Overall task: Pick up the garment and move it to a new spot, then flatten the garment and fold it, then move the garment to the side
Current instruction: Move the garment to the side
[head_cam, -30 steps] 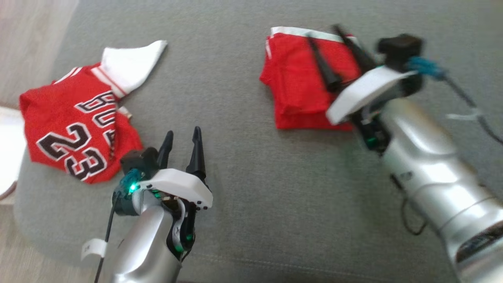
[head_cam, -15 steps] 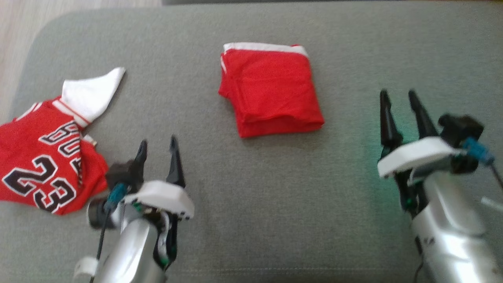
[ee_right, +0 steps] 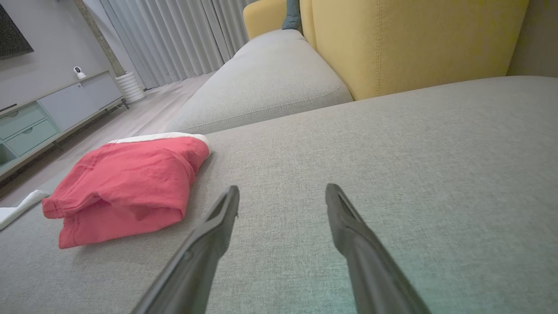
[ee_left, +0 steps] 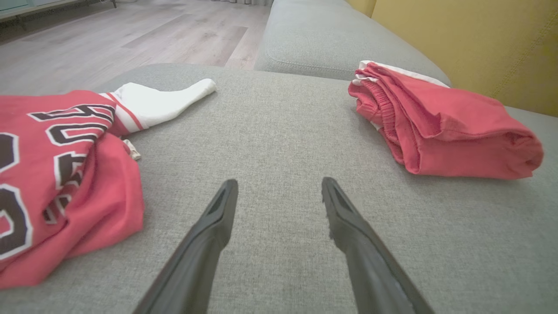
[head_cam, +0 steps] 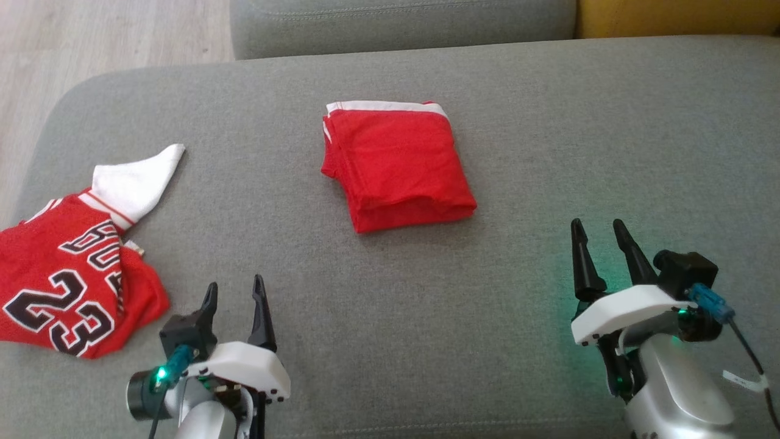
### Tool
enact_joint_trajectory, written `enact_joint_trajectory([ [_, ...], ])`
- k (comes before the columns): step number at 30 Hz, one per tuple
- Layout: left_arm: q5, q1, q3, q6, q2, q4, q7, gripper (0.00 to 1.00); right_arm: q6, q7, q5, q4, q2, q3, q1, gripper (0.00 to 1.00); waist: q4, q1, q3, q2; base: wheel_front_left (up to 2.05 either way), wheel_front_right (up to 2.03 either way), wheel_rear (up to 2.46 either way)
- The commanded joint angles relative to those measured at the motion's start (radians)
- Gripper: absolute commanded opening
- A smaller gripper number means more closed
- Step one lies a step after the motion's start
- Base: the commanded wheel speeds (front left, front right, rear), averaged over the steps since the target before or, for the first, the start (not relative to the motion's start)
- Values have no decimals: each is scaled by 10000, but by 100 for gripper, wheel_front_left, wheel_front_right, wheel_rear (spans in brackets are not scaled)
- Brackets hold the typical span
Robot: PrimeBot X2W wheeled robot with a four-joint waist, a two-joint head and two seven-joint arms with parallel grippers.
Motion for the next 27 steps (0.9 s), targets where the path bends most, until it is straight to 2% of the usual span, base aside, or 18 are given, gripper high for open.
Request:
enact_joint_trajectory([
  [1,-85,-240,235,71,154,-378,-53,100,19,-110,-46,-240,125,242,-238,100,52,1,57,-1,0,0,0],
  [6,-167,-406,-44,71,154,-456,-53,100,19,-110,-7,10,137,467,-610,100,268,1,414,-1,0,0,0],
  [14,-414,-1045,-643,139,154,-633,-53,100,19,-110,429,865,141,1420,-2379,100,850,1,1470,-1,0,0,0],
  [20,-730,-1501,-1168,151,154,-743,-53,100,19,251,1243,2189,142,1935,-4137,100,1597,1,2095,-1,0,0,0],
  [27,-933,-1665,-1463,259,154,-813,-53,100,19,893,1327,4055,132,2179,-5216,100,2177,1,2320,-1,0,0,0],
])
